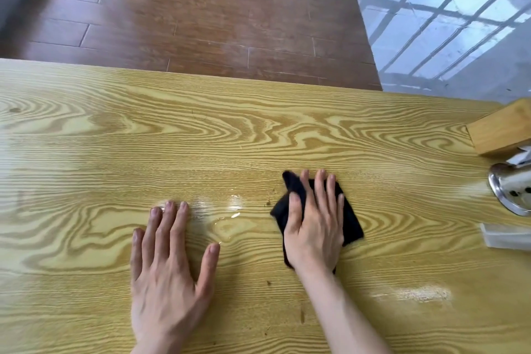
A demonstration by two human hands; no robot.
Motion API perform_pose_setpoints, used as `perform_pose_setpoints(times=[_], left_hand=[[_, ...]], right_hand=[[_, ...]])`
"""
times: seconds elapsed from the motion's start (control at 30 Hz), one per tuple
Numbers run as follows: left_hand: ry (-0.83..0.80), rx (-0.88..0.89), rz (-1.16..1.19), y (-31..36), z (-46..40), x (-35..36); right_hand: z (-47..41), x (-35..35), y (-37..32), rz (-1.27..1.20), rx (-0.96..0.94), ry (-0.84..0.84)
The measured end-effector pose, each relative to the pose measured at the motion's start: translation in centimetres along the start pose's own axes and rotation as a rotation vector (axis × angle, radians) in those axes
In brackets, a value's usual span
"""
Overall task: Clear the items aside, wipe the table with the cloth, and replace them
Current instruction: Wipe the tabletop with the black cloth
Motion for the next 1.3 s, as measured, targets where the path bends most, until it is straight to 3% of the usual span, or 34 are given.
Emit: perform_pose_setpoints(times=[0.37, 0.57, 0.83, 1.07, 1.3], left_hand=[[0.046, 0.027, 0.01, 0.0, 0.0, 0.0], [0.171, 0.036, 0.116, -0.5, 0.3, -0.2], [0.211, 0.039, 0.141, -0.7, 0.6, -0.2], [0.189, 0.054, 0.102, -0.4, 0.7, -0.2], [0.19, 0.07, 0.095, -0.3, 0.8, -0.2]], right_hand=[[0.0, 2.1, -6.7, 0.048, -0.078, -0.16], [5.1, 3.1, -10.5, 0.064, -0.299, -0.241], [9.4, 3.1, -8.7, 0.171, -0.538, -0.278], [10.8, 0.8, -4.1, 0.117, -0.515, -0.296], [7.4, -0.9, 0.8, 0.158, -0.357, -0.209]])
Point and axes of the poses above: each hand's wrist, its own z-axis away from the middle knuckle, its own x-axis out of the palm, y = z × x, the point moved 5 cm from there along -z, towards the middle knuckle, and after that the axes turned 15 degrees about x, right-handed, at the moved point
